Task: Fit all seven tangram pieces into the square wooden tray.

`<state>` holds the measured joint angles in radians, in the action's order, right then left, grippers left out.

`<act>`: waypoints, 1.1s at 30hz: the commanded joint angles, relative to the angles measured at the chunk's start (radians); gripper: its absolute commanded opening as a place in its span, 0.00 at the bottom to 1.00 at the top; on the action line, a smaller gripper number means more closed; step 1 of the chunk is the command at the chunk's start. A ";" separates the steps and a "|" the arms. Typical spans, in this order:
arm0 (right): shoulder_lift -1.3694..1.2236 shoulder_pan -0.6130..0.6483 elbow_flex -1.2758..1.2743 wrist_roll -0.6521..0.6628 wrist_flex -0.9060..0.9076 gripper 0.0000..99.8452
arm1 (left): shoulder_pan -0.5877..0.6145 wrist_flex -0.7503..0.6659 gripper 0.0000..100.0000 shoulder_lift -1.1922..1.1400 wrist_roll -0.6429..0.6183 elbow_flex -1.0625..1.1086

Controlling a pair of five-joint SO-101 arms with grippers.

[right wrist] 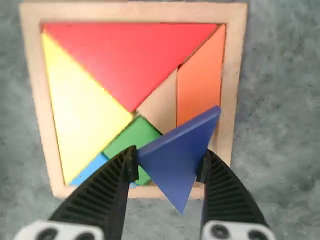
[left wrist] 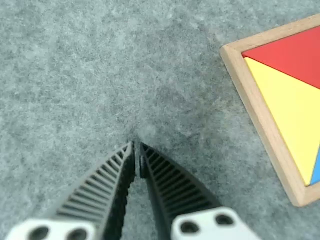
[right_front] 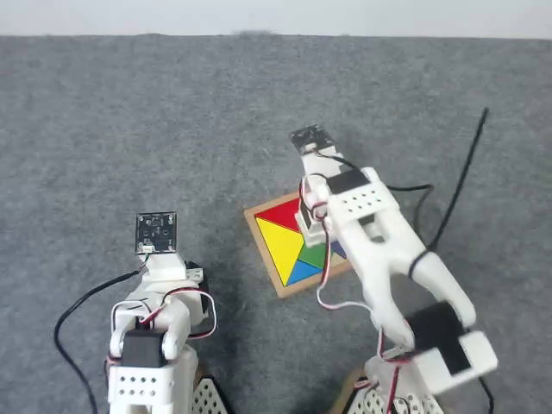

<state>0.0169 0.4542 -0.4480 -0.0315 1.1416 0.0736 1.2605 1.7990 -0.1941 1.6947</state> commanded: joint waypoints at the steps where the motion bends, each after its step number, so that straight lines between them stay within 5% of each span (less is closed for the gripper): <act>1: -0.035 0.007 0.092 0.014 -0.018 0.16 | 0.006 0.002 0.01 0.020 0.011 -0.012; 6: -0.047 0.007 0.109 0.021 -0.050 0.28 | 0.006 0.002 0.01 0.020 0.011 -0.012; 10: -0.016 0.008 0.109 0.023 -0.071 0.29 | 0.006 0.002 0.01 0.020 0.011 -0.012; 17: 0.093 -0.008 0.015 0.046 -0.045 0.10 | 0.006 0.002 0.01 0.020 0.011 -0.012; 23: 0.280 -0.068 -0.284 0.126 -0.275 0.09 | 0.006 0.002 0.01 0.020 0.011 -0.012; 27: 0.317 -0.171 -0.405 0.127 -0.456 0.00 | 0.006 0.002 0.01 0.020 0.011 -0.012; 33: 0.193 -0.180 -0.327 0.126 -0.394 0.01 | 0.006 0.002 0.01 0.020 0.011 -0.012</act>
<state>0.2394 0.2900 -0.8500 0.0836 0.7196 0.0736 1.2605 1.7990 -0.1941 1.6947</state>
